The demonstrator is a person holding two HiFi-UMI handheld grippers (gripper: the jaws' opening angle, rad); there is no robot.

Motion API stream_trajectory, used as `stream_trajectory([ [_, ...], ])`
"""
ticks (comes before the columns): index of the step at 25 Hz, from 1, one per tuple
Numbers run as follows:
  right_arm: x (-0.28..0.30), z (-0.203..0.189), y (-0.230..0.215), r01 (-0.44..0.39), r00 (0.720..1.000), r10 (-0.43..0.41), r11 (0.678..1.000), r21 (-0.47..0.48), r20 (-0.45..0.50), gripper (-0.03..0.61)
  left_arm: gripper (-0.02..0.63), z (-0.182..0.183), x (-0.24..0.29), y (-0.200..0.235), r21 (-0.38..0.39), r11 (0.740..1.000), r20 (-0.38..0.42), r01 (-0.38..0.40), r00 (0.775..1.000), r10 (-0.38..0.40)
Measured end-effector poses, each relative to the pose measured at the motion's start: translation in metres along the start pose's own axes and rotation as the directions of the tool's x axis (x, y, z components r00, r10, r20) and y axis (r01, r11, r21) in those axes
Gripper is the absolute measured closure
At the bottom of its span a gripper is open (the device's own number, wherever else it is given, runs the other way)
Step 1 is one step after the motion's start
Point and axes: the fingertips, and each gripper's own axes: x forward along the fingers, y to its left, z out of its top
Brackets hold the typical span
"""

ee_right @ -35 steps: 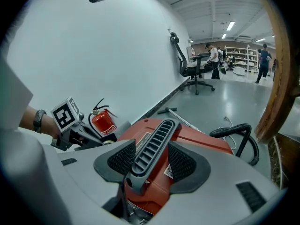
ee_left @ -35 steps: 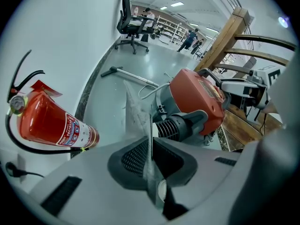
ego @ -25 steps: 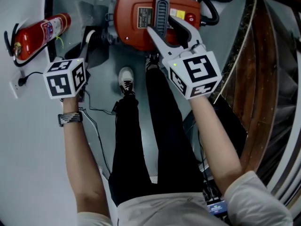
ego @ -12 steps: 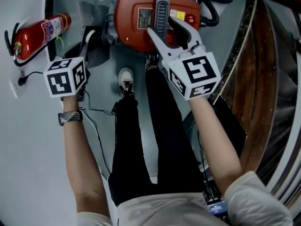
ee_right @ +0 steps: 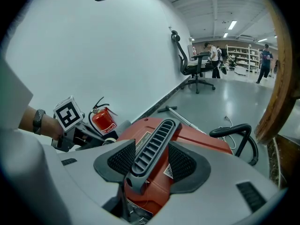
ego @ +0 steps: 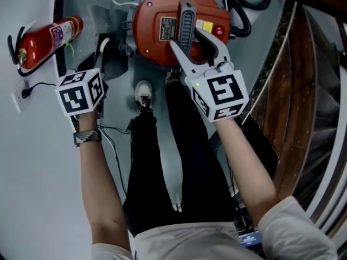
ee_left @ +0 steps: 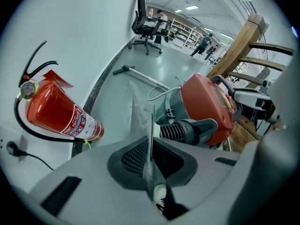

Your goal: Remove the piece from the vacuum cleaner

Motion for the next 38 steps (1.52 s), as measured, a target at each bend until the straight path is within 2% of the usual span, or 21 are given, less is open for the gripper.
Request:
stream_trajectory([
  [10, 0.000, -0.001, 0.000, -0.014, 0.999, 0.014, 1.000, -0.007, -0.035, 0.362, 0.583, -0.005, 0.000, 0.003, -0.089, 0.994, -0.014, -0.058, 0.998, 0.057],
  [20, 0.002, -0.003, 0.002, -0.077, 0.992, 0.075, 0.997, -0.015, -0.102, 0.356, 0.583, -0.010, -0.009, 0.007, -0.152, 0.983, 0.006, -0.100, 0.995, 0.102],
  [30, -0.002, -0.004, 0.000, -0.087, 0.986, 0.081, 0.996, -0.034, -0.147, 0.353, 0.583, -0.011, -0.036, 0.007, -0.132, 0.986, 0.071, -0.105, 0.991, 0.115],
  [38, -0.027, 0.002, -0.009, -0.049, 0.993, 0.039, 0.995, -0.089, -0.112, 0.354, 0.583, -0.006, -0.065, -0.003, -0.086, 0.992, 0.132, -0.094, 0.986, 0.105],
])
